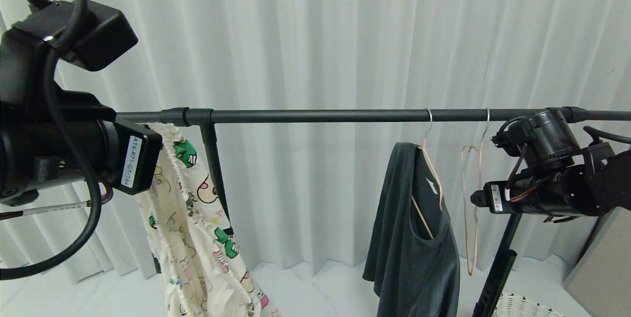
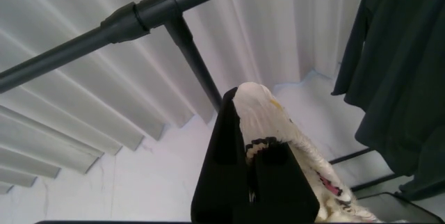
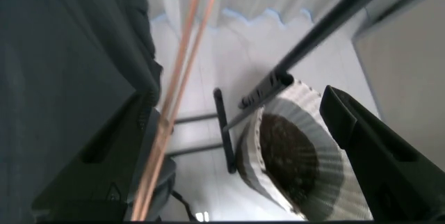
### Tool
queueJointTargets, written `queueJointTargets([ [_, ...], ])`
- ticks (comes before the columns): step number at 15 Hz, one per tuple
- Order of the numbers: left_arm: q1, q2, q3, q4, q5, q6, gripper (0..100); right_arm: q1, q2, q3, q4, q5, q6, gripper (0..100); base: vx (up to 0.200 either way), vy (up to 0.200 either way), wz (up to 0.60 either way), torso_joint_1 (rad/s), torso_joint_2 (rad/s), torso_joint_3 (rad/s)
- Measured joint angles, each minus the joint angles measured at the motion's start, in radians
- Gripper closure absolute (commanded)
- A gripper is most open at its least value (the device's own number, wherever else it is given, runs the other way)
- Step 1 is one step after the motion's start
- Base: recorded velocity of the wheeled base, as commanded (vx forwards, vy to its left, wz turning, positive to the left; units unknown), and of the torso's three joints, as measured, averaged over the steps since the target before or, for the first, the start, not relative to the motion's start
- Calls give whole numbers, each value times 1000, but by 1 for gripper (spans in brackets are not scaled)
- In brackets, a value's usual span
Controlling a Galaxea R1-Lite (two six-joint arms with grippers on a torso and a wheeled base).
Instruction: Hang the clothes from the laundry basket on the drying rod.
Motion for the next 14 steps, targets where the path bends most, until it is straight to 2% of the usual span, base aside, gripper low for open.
queueJointTargets([
  [8,0,-2,1,0,0,1,100,-1,-3,14,1,3,32,0,0,0,0,0,0,0],
  [14,0,-4,-2,0,0,2,100,4,38,12,0,12,155,0,0,0,0,0,0,0],
])
